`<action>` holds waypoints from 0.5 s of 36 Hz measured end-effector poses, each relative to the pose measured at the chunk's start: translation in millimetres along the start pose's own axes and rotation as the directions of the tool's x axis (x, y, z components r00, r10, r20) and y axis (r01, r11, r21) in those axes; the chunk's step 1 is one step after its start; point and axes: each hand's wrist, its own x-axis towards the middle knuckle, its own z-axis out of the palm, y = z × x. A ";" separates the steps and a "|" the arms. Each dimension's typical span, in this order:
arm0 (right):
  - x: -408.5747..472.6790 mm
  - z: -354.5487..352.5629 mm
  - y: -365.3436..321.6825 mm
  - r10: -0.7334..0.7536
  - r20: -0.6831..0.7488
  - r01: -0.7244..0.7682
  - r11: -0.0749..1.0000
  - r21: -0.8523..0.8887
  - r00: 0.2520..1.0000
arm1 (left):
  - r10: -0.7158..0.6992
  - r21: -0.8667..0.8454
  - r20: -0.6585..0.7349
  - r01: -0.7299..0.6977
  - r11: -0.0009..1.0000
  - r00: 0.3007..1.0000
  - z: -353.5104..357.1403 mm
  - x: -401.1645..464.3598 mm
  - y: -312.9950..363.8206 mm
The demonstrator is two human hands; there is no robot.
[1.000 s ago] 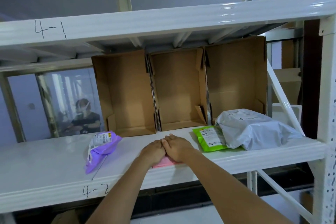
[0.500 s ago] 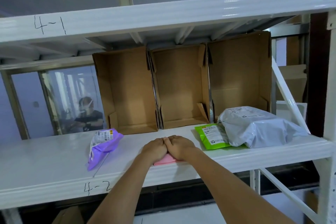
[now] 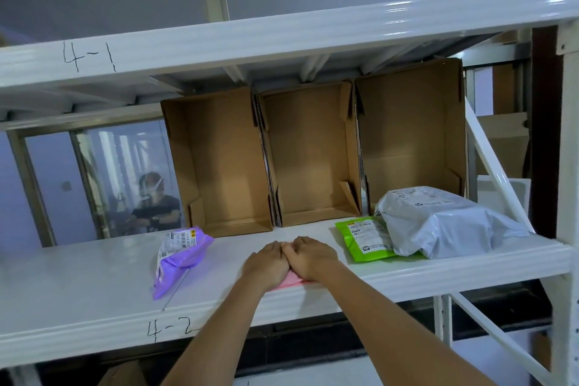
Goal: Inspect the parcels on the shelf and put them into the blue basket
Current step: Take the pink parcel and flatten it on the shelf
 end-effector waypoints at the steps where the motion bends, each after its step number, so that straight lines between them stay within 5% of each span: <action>1: -1.2 0.3 0.3 0.009 -0.005 -0.009 1.000 -0.004 1.000 | -0.007 0.007 0.004 0.007 1.000 1.000 1.5 -1.6 -0.4; 18: -28.5 -12.9 -0.1 -0.095 0.068 0.103 0.985 -0.138 0.993 | -0.050 -0.014 0.045 0.050 0.999 0.998 -2.3 -31.2 -8.9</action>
